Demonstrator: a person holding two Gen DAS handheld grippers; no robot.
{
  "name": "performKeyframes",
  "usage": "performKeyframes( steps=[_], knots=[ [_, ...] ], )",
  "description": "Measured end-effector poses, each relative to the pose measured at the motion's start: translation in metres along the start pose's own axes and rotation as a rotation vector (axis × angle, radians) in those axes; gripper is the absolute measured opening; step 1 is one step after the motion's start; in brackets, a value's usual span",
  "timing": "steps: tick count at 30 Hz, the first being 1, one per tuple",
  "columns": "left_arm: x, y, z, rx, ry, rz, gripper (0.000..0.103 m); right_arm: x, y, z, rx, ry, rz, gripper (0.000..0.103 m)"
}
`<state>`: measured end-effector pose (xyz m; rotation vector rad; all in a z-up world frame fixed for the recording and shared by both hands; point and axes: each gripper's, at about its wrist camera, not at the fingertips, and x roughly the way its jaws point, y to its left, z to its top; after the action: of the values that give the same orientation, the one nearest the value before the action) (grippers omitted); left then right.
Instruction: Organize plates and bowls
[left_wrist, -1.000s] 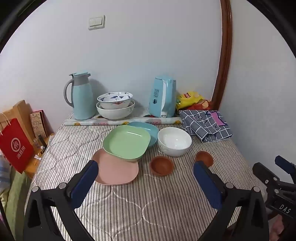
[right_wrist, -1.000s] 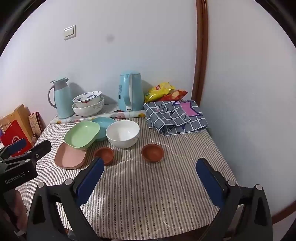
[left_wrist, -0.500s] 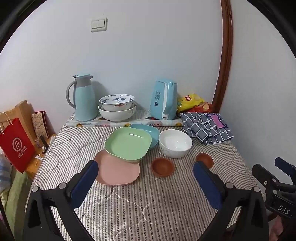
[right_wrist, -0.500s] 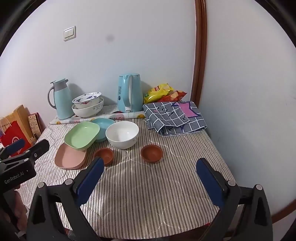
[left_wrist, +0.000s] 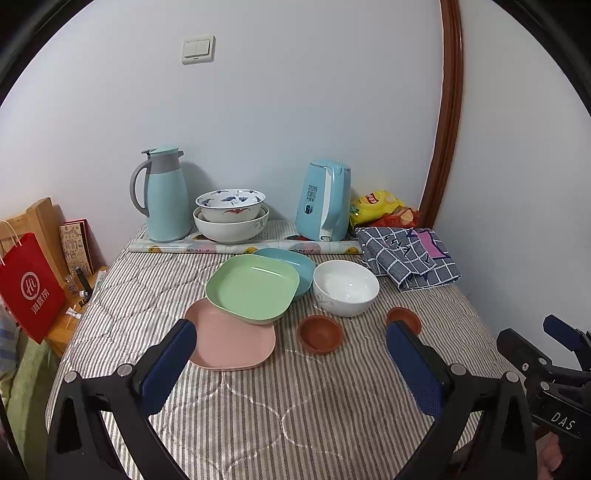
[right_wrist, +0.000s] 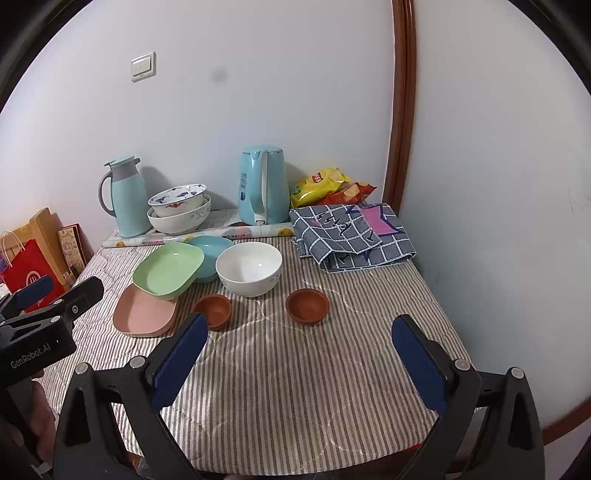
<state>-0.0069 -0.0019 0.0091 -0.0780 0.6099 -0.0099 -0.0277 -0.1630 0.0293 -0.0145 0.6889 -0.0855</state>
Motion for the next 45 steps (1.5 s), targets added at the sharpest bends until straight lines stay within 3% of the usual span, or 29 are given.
performKeyframes(
  steps=[45],
  knots=[
    [0.0017,0.0005,-0.0027,0.006,-0.010,0.006,0.103,0.0026,0.0004,-0.0030,0.020,-0.007,0.002,0.099]
  ],
)
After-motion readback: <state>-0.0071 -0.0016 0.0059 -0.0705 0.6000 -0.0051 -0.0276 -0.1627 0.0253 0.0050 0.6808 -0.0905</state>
